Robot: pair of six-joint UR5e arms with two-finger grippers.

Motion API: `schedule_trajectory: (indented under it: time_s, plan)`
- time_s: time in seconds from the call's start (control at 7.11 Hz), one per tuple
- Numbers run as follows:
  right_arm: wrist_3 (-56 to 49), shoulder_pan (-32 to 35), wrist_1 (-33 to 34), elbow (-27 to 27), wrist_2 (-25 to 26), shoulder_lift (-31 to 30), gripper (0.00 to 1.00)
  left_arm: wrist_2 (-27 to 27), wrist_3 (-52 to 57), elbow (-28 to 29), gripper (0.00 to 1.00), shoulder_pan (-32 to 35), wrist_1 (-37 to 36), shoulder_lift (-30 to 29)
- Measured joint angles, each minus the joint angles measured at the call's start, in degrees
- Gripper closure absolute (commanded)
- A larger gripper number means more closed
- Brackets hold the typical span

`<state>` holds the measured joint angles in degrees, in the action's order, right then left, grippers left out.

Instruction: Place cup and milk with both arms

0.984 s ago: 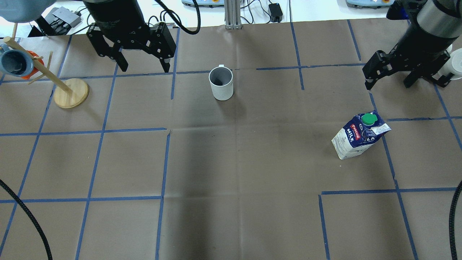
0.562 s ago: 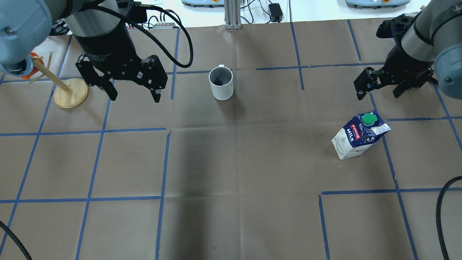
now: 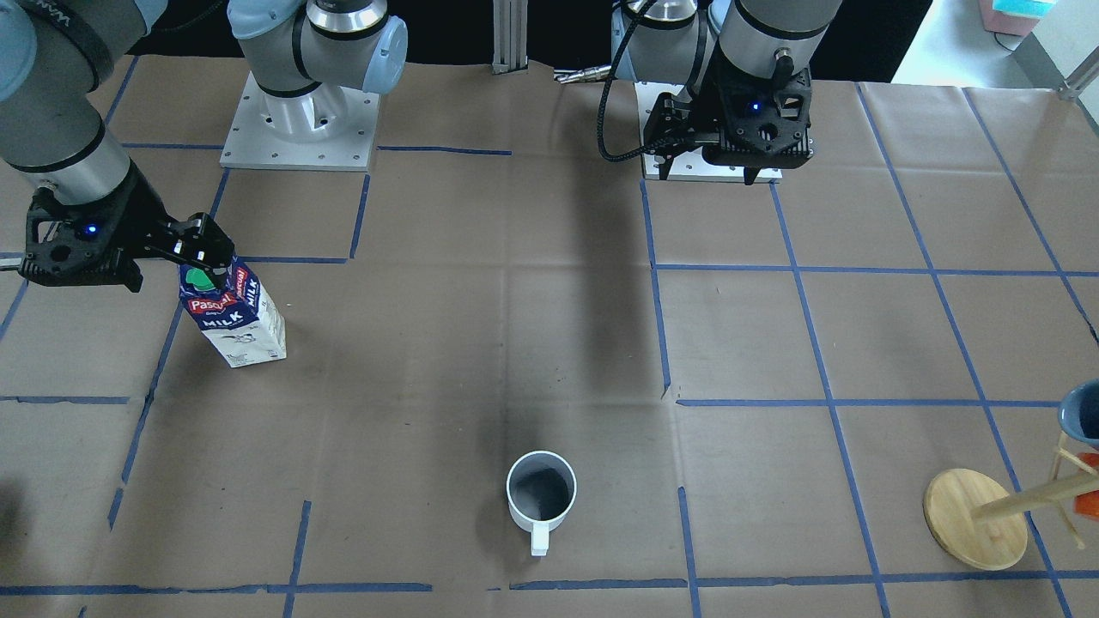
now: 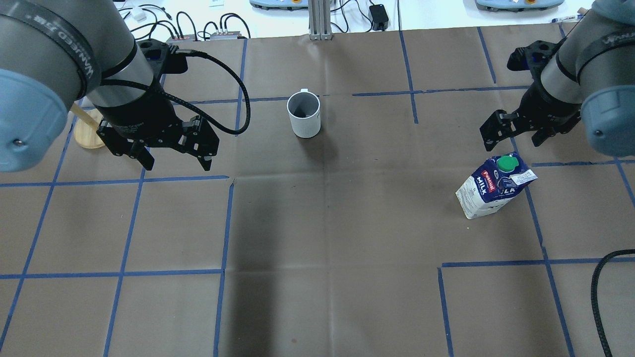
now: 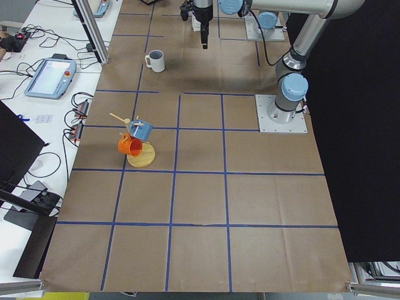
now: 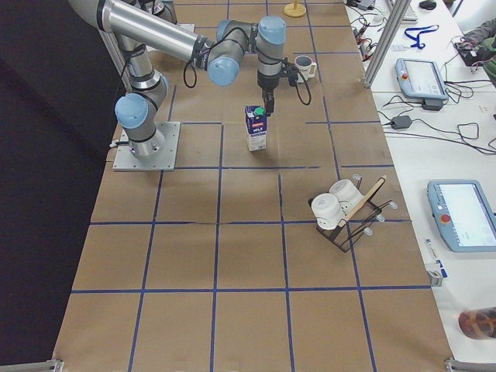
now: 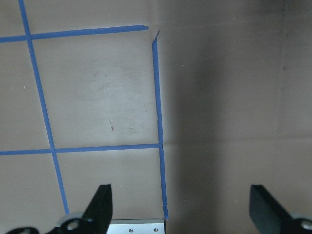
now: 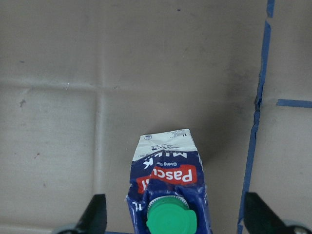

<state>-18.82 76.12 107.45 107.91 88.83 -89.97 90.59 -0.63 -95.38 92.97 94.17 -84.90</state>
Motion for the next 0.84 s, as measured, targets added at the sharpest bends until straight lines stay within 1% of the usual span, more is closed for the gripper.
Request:
schedule_trajectory:
  time_s: [0.28,0.56,0.84]
  plan:
    - [-2.56,0.10,0.04,1.80,0.04,0.25,0.00,-0.23,0.11,-0.55,0.00,-0.21,-2.99,0.13]
    - [-5.38,0.09,-0.22,3.05,0.20,0.65,0.00,-0.31,0.13,-0.66,0.00,-0.24,-3.50,0.19]
    - [-5.91,0.02,0.54,5.95,0.30,0.52,0.00,-0.32,0.18,-0.74,0.00,-0.24,-3.55,0.21]
